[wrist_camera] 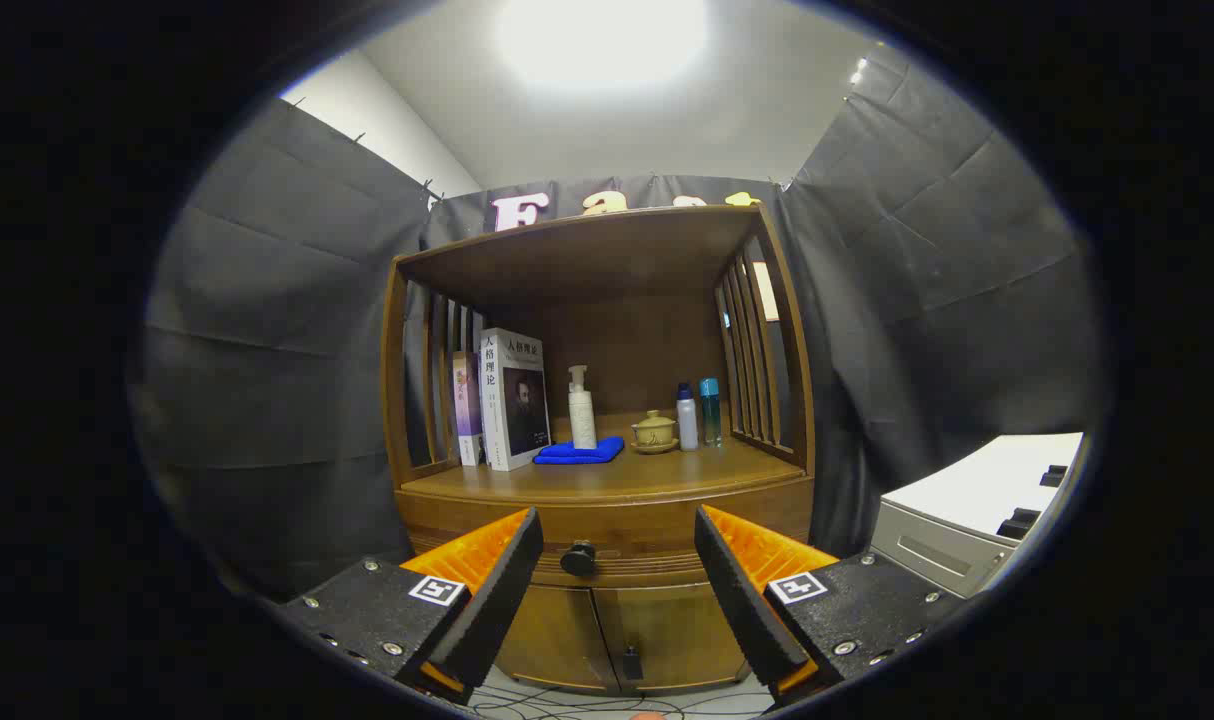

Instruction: Pull open the drawer, take out the items inside it, and place them on the countertop above the cabinet.

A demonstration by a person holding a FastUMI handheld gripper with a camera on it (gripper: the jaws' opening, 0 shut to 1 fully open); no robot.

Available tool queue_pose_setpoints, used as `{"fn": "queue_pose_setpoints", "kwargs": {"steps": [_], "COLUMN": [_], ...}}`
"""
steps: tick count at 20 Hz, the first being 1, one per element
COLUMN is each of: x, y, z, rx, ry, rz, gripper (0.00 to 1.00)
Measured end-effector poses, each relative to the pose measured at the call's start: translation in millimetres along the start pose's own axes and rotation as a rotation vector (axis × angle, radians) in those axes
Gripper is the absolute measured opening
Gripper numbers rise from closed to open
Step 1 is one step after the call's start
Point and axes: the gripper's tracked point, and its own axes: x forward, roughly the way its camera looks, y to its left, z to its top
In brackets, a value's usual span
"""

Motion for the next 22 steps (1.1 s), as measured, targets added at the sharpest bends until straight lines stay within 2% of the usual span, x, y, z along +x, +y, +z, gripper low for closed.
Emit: {"fn": "queue_pose_setpoints", "kwargs": {"steps": [14,22], "x": [-2.9,11.8], "y": [4.1,2.9], "z": [-4.2,-5.7], "rx": [-0.003,0.019], "ry": [0.008,0.018], "rz": [0.015,0.005], "gripper": [0.95,0.95]}}
